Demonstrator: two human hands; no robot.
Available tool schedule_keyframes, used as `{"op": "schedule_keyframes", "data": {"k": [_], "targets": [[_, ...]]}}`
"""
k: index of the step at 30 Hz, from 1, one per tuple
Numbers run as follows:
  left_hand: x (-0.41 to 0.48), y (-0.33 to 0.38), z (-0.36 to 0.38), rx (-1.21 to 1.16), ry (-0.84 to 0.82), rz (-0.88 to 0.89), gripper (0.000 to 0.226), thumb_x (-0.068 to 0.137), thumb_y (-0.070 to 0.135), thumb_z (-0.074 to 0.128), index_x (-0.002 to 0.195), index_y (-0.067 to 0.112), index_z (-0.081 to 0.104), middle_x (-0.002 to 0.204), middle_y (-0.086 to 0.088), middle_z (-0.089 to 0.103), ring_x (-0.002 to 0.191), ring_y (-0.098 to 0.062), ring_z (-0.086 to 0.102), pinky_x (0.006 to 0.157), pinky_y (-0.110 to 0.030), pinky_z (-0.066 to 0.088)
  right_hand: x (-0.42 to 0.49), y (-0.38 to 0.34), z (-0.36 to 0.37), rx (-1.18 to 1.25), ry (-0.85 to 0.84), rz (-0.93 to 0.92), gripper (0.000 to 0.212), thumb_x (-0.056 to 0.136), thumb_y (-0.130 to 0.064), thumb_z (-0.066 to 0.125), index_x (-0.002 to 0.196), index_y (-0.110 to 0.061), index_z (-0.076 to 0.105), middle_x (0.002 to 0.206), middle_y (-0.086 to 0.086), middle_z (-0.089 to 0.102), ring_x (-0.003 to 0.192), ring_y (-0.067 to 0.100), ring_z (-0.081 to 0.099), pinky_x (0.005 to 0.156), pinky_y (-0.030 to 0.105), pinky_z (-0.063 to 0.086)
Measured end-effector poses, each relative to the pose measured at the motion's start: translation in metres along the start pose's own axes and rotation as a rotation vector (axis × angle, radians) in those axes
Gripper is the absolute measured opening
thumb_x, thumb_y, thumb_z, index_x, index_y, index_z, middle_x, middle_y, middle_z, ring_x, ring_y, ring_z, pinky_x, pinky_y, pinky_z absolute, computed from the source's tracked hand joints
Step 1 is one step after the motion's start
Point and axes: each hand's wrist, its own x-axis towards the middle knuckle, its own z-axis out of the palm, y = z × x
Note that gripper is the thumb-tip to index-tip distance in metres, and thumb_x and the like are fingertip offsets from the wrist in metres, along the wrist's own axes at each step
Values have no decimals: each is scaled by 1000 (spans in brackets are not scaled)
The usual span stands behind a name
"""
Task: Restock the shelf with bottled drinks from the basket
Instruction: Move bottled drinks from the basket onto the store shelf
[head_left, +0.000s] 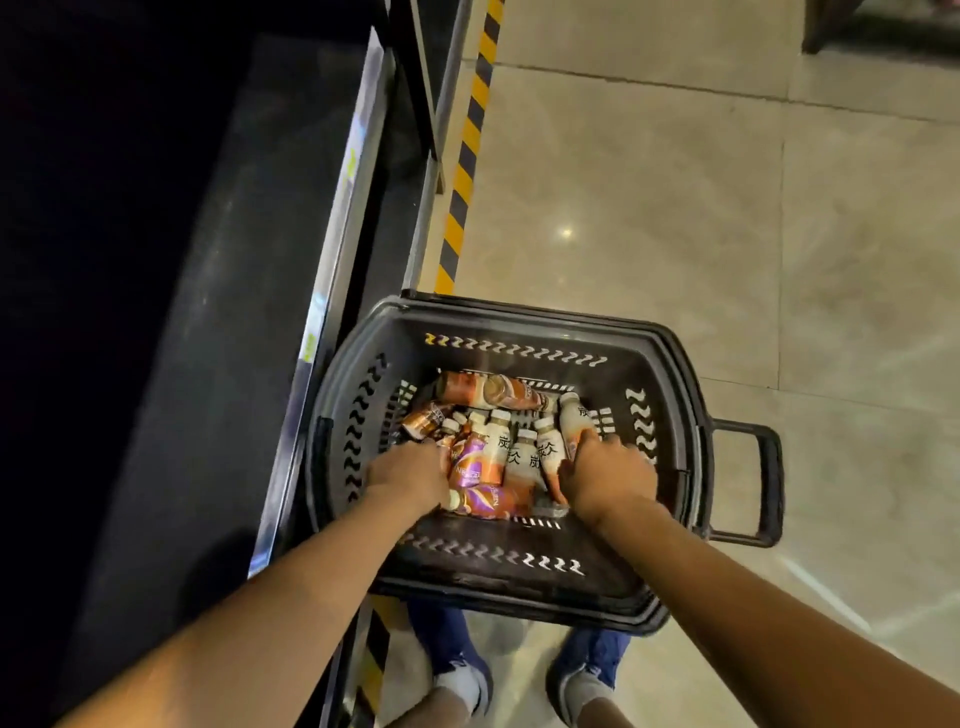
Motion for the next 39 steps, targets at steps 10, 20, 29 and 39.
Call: {"op": "schedule_keyframes", "data": {"k": [10, 20, 29, 39], "targets": [[186, -18, 146, -331, -87, -225, 69, 88, 55, 59, 142, 20, 34, 136, -13, 50, 120, -31, 53, 85, -39, 44, 190, 5, 155, 72, 48, 227, 98, 81, -57, 66, 151, -14, 13, 148, 21, 33, 132, 42, 39, 99, 53, 45], [222, -34, 178, -573, -11, -266, 75, 81, 58, 66, 139, 22, 36, 135, -10, 53, 120, -34, 55, 92, -50, 48, 232, 15, 175, -73, 120, 156, 114, 76, -61, 70, 153, -2, 9, 142, 21, 39, 126, 33, 46, 94, 39, 48], [223, -34, 185, -554, -30, -239, 69, 77, 68, 59, 132, 28, 52, 130, -10, 56, 114, -32, 57, 96, -47, 49, 252, 15, 154, -61, 7, 177, 74, 89, -31, 64, 146, 1, 29, 141, 16, 47, 126, 30, 51, 89, 37, 49], [146, 0, 128, -827, -25, -171, 55, 88, 47, 65, 134, 22, 48, 135, -7, 55, 123, -28, 54, 98, -43, 45, 161, 30, 123, 1232, -474, -39, 74, 77, -14, 80, 130, -25, 30, 118, 2, 62, 102, 16, 64, 77, 30, 55]]}}
